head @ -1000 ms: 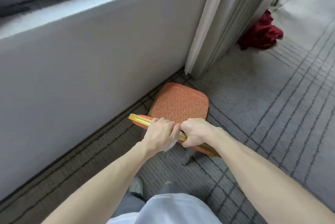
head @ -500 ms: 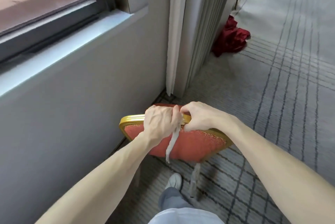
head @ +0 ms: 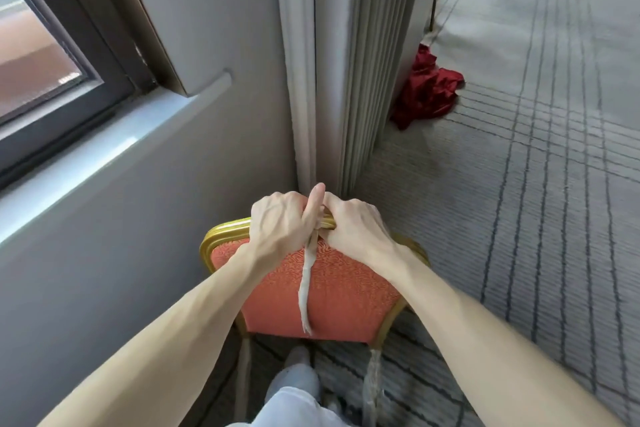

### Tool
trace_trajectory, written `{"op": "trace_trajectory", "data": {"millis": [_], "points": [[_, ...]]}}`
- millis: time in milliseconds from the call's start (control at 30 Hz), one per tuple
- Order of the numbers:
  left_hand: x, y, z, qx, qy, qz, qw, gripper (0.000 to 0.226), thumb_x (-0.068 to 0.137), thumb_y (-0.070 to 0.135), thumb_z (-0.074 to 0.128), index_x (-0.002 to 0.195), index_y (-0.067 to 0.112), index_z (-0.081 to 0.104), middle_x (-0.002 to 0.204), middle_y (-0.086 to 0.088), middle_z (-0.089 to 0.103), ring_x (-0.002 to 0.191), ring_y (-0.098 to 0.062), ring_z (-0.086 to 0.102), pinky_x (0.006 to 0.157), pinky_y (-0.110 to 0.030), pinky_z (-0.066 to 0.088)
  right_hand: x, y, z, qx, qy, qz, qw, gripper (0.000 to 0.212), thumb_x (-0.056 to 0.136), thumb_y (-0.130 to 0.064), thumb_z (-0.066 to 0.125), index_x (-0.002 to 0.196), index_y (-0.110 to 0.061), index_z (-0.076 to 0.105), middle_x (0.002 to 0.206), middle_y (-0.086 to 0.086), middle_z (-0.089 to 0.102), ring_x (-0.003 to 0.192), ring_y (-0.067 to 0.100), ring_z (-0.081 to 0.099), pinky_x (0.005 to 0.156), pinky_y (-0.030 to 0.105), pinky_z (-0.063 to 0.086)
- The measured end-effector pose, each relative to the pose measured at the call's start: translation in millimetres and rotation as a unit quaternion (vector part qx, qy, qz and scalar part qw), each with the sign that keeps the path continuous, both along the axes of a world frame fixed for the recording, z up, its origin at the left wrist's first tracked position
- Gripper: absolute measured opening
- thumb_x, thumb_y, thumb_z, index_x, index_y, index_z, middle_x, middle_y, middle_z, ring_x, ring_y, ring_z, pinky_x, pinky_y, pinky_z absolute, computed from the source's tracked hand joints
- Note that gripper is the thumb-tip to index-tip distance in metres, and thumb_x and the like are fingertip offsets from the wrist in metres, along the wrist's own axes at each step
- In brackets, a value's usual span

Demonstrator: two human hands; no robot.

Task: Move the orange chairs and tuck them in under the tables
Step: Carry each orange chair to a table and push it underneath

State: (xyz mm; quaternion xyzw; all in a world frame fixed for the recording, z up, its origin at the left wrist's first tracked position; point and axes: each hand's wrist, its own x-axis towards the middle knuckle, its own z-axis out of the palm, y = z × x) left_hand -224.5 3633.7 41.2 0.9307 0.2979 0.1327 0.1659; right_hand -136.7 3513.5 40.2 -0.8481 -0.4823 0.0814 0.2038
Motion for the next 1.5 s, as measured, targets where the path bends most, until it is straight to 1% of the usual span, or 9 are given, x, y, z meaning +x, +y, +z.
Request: {"op": "trace_trajectory", "data": {"millis": [233, 433, 567, 667, 833, 1000, 1167, 1367, 1500], "points": [[109.8, 36.7, 11.7, 0.004, 0.014, -0.059, 0.998, 0.082, 0.094, 0.072, 0.013, 0.044, 0.016, 0.047, 0.049, -0.001, 0.053, 0.053, -0.019, 0.050, 0.060, -0.033, 0.036, 102.4, 32.1, 6.4, -0.035, -0.038, -0.031, 0.998, 0.039, 0.088, -0.036, 0.062, 0.124, -0.023, 0.057, 0.096, 0.009, 0.073, 0.097, 0.032, 0.067, 0.077, 0.039, 0.048], [246.7, 58.3, 17.1, -0.009, 0.031, -0.157, 0.987, 0.080, 0.094, 0.074, 0.010, 0.055, 0.016, 0.050, 0.063, -0.006, 0.062, 0.072, -0.027, 0.064, 0.065, -0.035, 0.043, 218.1, 46.0, 22.3, -0.112, -0.008, -0.127, 0.986, 0.029, 0.084, -0.041, 0.065, 0.101, -0.018, 0.065, 0.100, 0.012, 0.070, 0.099, 0.035, 0.064, 0.077, 0.038, 0.049], [326.5, 55.3, 24.2, 0.005, 0.032, -0.246, 0.969, 0.081, 0.093, 0.075, 0.010, 0.061, 0.015, 0.053, 0.076, -0.013, 0.069, 0.084, -0.031, 0.068, 0.071, -0.036, 0.048, 288.9, 44.1, 32.5, -0.140, 0.024, -0.186, 0.972, 0.013, 0.080, -0.033, 0.061, 0.080, -0.023, 0.054, 0.093, 0.013, 0.069, 0.093, 0.035, 0.065, 0.075, 0.037, 0.052], [369.3, 56.3, 34.9, 0.006, 0.026, -0.290, 0.957, 0.086, 0.093, 0.075, 0.007, 0.064, 0.015, 0.062, 0.073, -0.011, 0.068, 0.082, -0.029, 0.068, 0.073, -0.037, 0.051, 320.4, 39.4, 48.0, -0.146, 0.004, -0.210, 0.967, 0.015, 0.083, -0.032, 0.060, 0.085, -0.018, 0.059, 0.095, 0.015, 0.068, 0.093, 0.035, 0.065, 0.074, 0.036, 0.049], [431.8, 46.1, 51.6, 0.032, -0.020, -0.351, 0.936, 0.074, 0.096, 0.069, 0.012, 0.054, 0.018, 0.044, 0.069, -0.012, 0.065, 0.078, -0.031, 0.066, 0.069, -0.036, 0.046, 362.3, 24.2, 73.7, -0.119, -0.059, -0.234, 0.963, 0.021, 0.086, -0.034, 0.058, 0.089, -0.014, 0.066, 0.092, 0.013, 0.071, 0.088, 0.036, 0.066, 0.065, 0.033, 0.044], [482.4, 23.2, 50.7, 0.056, -0.035, -0.395, 0.916, 0.090, 0.088, 0.073, -0.001, 0.059, 0.014, 0.061, 0.061, -0.005, 0.065, 0.069, -0.025, 0.065, 0.062, -0.032, 0.042, 394.8, -2.0, 75.6, -0.147, -0.137, -0.264, 0.944, 0.028, 0.088, -0.036, 0.058, 0.096, -0.012, 0.070, 0.092, 0.012, 0.071, 0.092, 0.034, 0.066, 0.076, 0.036, 0.045], [529.9, -5.8, 20.4, 0.075, -0.059, -0.419, 0.903, 0.084, 0.094, 0.068, 0.006, 0.052, 0.017, 0.058, 0.048, 0.002, 0.058, 0.052, -0.018, 0.059, 0.053, -0.029, 0.041, 439.1, -35.5, 43.7, -0.160, -0.179, -0.280, 0.930, 0.020, 0.065, -0.029, 0.078, 0.064, -0.015, 0.064, 0.056, 0.003, 0.065, 0.052, 0.027, 0.064, 0.052, 0.024, 0.027], [622.5, -48.8, -29.0, 0.071, 0.005, -0.458, 0.886, 0.080, 0.094, 0.065, 0.006, 0.055, 0.024, 0.062, 0.052, 0.009, 0.062, 0.057, -0.008, 0.062, 0.057, -0.025, 0.044, 530.6, -82.0, -14.8, -0.183, -0.086, -0.267, 0.942, 0.018, 0.077, -0.031, 0.064, 0.064, -0.019, 0.062, 0.061, 0.003, 0.067, 0.057, 0.026, 0.066, 0.052, 0.026, 0.033], [682.5, -53.0, -31.3, 0.039, -0.001, -0.476, 0.879, 0.071, 0.096, 0.061, 0.010, 0.052, 0.029, 0.056, 0.053, 0.011, 0.063, 0.057, -0.006, 0.060, 0.059, -0.025, 0.047, 587.7, -90.9, -21.8, -0.116, -0.081, -0.307, 0.941, 0.018, 0.061, -0.030, 0.063, 0.050, -0.018, 0.057, 0.042, -0.001, 0.054, 0.034, 0.019, 0.054, 0.039, 0.019, 0.031]]}}
